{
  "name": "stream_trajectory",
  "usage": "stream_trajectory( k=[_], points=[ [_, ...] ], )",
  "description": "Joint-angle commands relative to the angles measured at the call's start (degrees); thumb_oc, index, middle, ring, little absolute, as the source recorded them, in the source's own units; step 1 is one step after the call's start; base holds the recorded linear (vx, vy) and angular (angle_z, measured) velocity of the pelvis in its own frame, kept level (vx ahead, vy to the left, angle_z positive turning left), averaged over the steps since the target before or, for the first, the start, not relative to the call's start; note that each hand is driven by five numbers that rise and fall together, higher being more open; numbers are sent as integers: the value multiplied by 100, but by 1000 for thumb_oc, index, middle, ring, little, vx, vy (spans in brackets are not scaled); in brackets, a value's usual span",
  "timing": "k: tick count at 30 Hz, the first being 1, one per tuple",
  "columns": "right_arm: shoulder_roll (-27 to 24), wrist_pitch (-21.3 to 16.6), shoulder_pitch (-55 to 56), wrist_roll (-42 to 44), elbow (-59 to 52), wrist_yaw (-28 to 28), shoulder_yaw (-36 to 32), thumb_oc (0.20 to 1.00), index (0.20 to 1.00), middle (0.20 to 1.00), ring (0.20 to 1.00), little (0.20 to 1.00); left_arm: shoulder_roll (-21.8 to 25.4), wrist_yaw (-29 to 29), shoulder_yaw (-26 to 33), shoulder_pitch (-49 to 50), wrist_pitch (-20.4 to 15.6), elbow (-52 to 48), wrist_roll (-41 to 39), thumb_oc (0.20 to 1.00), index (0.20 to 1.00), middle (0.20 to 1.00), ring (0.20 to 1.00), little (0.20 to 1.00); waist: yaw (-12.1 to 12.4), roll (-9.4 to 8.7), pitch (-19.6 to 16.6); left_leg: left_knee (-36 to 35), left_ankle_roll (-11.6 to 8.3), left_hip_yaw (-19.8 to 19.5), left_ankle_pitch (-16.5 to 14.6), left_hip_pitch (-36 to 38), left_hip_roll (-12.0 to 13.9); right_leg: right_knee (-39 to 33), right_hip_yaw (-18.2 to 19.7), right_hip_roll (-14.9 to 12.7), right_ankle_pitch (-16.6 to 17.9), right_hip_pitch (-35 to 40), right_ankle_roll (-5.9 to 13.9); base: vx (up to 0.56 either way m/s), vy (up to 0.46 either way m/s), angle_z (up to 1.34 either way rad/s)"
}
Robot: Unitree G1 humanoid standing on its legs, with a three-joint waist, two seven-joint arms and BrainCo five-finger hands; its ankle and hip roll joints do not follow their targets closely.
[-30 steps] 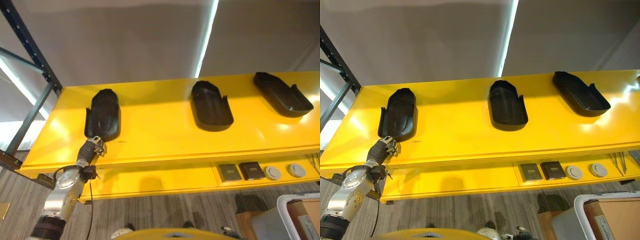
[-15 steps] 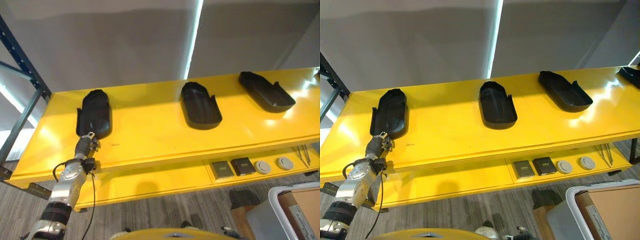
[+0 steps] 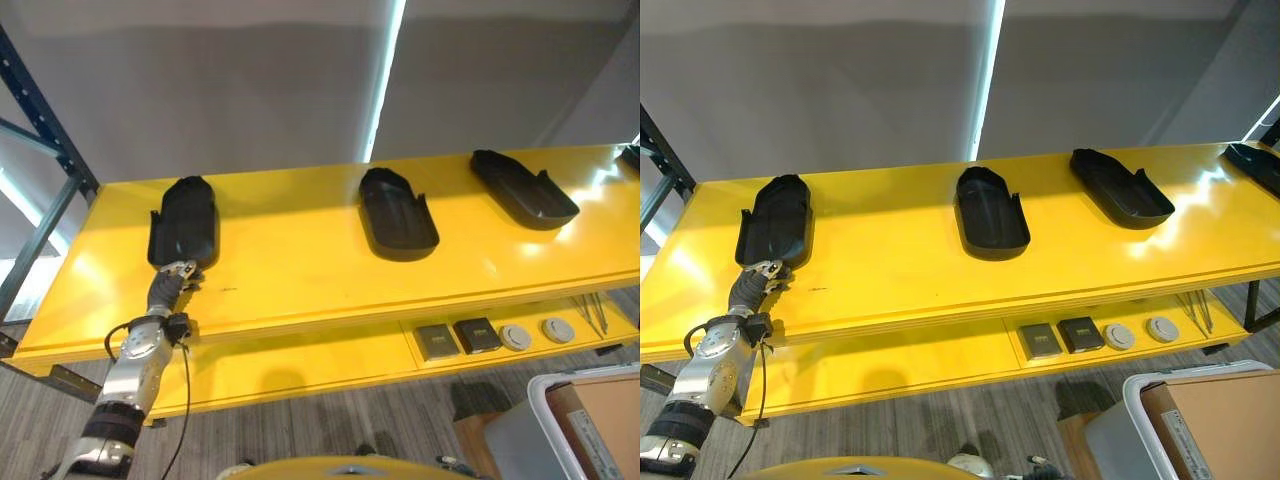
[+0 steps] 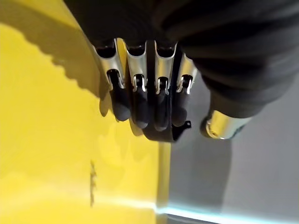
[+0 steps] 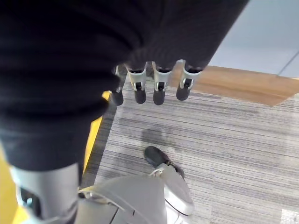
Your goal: Move parts from the plastic box to the shelf.
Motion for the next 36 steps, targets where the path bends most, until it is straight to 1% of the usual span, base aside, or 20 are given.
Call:
stream_trajectory(
  k=[1,3,6,9,10,11,12,13,14,15,16,21,22,25,26,29,31,33,35,36],
  points=[
    [18,-68,-222,-122,18,-26,30,1000,1000,1000,1000,1000,82,-433,154,-158,-476,-606,-301,1000,1000,1000,1000,1000,99,-30,135,623,108,-221,-508,-193,183,332,-9,-354,-355,30,333,-39,-11,7],
    [56,-68,-263,-102,33,-38,-2,1000,1000,1000,1000,1000,113,-741,250,101,-596,-1370,-652,1000,1000,1000,1000,1000,214,-32,152,627,149,-199,-407,-265,173,303,-95,-360,-272,12,262,-106,-27,8],
    [93,-55,-293,-56,27,-66,-22,1000,1000,1000,1000,1000,137,-1169,335,465,-472,-2027,-771,1000,1000,1000,1000,1000,351,-27,149,616,137,-271,-397,-283,152,267,-142,-361,-251,53,251,-69,-17,5],
    [98,-19,-316,-54,29,-74,-41,1000,1000,1000,1000,1000,276,-1581,299,781,-461,-2295,-445,1000,1000,1000,1000,1000,453,-11,132,592,127,-310,-377,-288,136,221,-199,-361,-223,91,261,-55,-9,9],
    [91,-18,-334,-64,59,-66,-42,1000,1000,1000,1000,1000,321,-1682,272,895,-290,-2367,-514,1000,1000,1000,1000,1000,491,-4,129,590,126,-334,-370,-298,128,209,-216,-364,-215,97,260,-74,7,17],
    [70,-37,-361,-61,115,-70,-37,1000,1000,1000,1000,1000,379,-1909,225,1090,101,-2418,-669,1000,1000,1000,1000,1000,554,12,119,563,125,-365,-358,-302,116,183,-255,-369,-200,110,267,-60,9,15],
    [61,-41,-366,-62,128,-66,-39,1000,1000,1000,1000,1000,389,-1938,213,1142,297,-2416,-810,1000,1000,1000,1000,1000,570,17,117,558,124,-373,-353,-305,113,173,-265,-370,-194,115,269,-67,12,11],
    [30,-51,-389,-49,164,-59,-45,1000,1000,1000,1000,1000,403,-2059,194,1305,759,-2386,-1106,1000,1000,1000,1000,1000,615,36,118,550,122,-395,-342,-315,105,154,-291,-378,-176,121,280,-56,11,6],
    [-4,-40,-395,-23,149,-56,-51,1000,1000,1000,1000,1000,408,-2097,153,1458,969,-2327,-1354,1000,1000,1000,1000,1000,647,47,120,543,123,-404,-335,-320,98,133,-313,-386,-159,128,291,-67,11,4],
    [-32,-26,-390,-2,123,-48,-60,1000,1000,1000,1000,1000,431,-2314,110,1556,818,-2219,-1447,1000,1000,1000,1000,1000,666,53,115,533,128,-407,-333,-320,92,119,-326,-392,-140,128,301,-101,13,4],
    [-142,25,-480,86,128,15,-56,1000,1000,1000,1000,1000,466,-2922,70,1936,821,-1924,-1546,1000,1000,1000,1000,1000,738,66,136,536,119,-423,-308,-343,92,109,-365,-408,-108,107,306,-91,11,3],
    [-234,-13,-534,65,234,97,-50,1000,1000,1000,1000,1000,451,-3517,72,2356,749,-1323,-1922,1000,1000,1000,1000,1000,835,114,152,481,78,-527,-372,-288,74,61,-386,-425,-122,172,387,-36,21,11],
    [-252,-40,-588,54,329,141,-44,1000,1000,1000,1000,1000,429,-3559,101,2489,514,-978,-1873,1000,1000,1000,1000,1000,877,124,156,457,80,-542,-360,-281,62,51,-407,-435,-99,167,397,3,26,12],
    [-254,-57,-617,74,381,152,-25,1000,1000,1000,1000,1000,386,-3497,146,2539,275,-726,-1941,1000,1000,1000,1000,1000,918,119,161,442,83,-561,-346,-275,59,48,-433,-441,-89,175,389,-29,3,3],
    [-245,-48,-656,109,422,153,-17,1000,1000,1000,1000,1000,347,-3615,190,2570,60,-540,-1920,1000,1000,1000,1000,1000,952,110,160,432,82,-583,-346,-278,49,46,-439,-444,-87,175,390,-39,-3,6],
    [-222,-122,-699,140,552,174,-68,1000,1000,1000,1000,1000,172,-3689,280,2626,470,-224,-1951,1000,1000,1000,1000,1000,1029,96,156,410,91,-632,-339,-277,42,28,-479,-448,-72,194,387,-27,-2,12],
    [-218,-94,-752,163,593,192,-51,1000,1000,1000,1000,1000,126,-3562,205,2623,497,199,-1684,1000,1000,1000,1000,1000,1029,90,141,402,89,-648,-332,-279,38,24,-467,-447,-61,186,390,-9,3,12],
    [-226,-86,-818,199,663,209,6,1000,1000,1000,1000,1000,63,-3122,113,2613,486,900,-1304,1000,1000,1000,1000,1000,1026,79,144,418,119,-583,-226,-355,40,69,-527,-467,-18,99,334,-37,1,2],
    [-182,-137,-845,237,821,191,17,1000,1000,1000,1000,1000,-184,-2788,127,2591,284,2060,-922,1000,1000,1000,1000,1000,1029,89,113,374,80,-689,-329,-299,28,89,-479,-459,-115,129,407,25,4,1],
    [-181,-139,-853,236,831,188,18,1000,1000,1000,1000,1000,-206,-2754,133,2571,279,2127,-900,1000,1000,1000,1000,1000,1026,91,114,374,81,-691,-330,-302,26,89,-480,-459,-117,127,408,0,0,0]
  ],
)
